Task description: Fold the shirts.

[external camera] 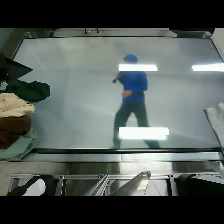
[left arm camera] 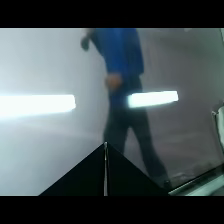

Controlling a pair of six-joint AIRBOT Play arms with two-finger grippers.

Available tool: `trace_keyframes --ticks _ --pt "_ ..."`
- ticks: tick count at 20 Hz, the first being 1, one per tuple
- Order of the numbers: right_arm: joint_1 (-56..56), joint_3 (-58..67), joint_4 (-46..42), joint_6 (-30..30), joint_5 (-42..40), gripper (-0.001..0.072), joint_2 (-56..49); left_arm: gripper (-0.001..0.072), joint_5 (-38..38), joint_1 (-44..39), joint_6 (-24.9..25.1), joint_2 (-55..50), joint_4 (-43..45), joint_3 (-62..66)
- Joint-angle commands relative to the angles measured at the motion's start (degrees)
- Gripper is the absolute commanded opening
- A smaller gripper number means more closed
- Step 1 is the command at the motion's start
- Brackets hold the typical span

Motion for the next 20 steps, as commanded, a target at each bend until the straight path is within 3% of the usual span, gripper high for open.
trace_keyframes --ticks 1,3,5,7,8,14,20 --pt "2.3 -0.3 8.4 6.5 4.5 0.0009 1.3 0.0019 0.5 0.0 0.3 0.1 -5.0 0.0" --pt "9.0 -0.3 18.0 6.3 2.2 0.0008 3.3 0.0017 -0.4 0.0 2.7 0.0 -9.6 1.6" --pt "17.7 -0.3 28.8 2.3 -0.2 0.0008 6.2 0.001 -0.4 -0.1 5.2 0.8 -8.0 4.7" --pt "29.8 -1.8 36.3 -1.6 -0.3 0.0009 11.6 0.001 -0.5 -0.1 3.8 3.4 -2.1 4.8" --pt "36.4 -3.7 37.4 -2.9 -1.7 0.0009 15.3 0.001 -1.4 -0.1 1.9 5.6 -0.5 2.6" --pt "75.2 -24.4 34.8 -3.5 -16.8 0.0009 37.6 0.0011 -5.0 -0.1 1.7 24.7 0.2 -24.9" --pt "79.6 -26.2 35.0 -2.2 -18.7 0.001 39.1 0.0011 -3.5 -0.1 1.7 33.5 0.0 -34.3"
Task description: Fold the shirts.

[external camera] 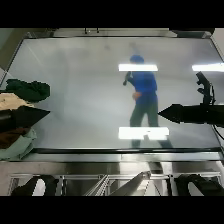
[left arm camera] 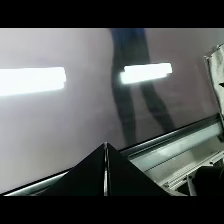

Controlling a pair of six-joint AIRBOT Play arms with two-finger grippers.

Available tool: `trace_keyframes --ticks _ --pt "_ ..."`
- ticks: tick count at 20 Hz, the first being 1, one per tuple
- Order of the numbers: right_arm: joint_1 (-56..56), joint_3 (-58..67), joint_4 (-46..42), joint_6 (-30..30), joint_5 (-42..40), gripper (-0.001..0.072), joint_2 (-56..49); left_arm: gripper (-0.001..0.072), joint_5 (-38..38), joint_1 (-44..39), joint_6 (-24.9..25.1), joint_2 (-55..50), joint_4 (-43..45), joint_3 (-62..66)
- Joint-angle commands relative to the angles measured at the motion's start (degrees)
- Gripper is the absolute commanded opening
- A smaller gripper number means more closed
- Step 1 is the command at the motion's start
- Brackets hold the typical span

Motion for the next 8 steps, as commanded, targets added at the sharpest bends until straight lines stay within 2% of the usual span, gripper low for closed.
trace_keyframes --ticks 1,8 --pt "3.0 -1.4 0.3 0.3 -1.8 0.0009 1.5 0.001 0.9 0.0 -0.1 4.8 0.2 -3.9" --pt "3.0 -1.4 0.3 0.3 -1.8 0.001 1.5 0.0009 1.4 0.0 -0.1 6.0 0.0 -3.9"
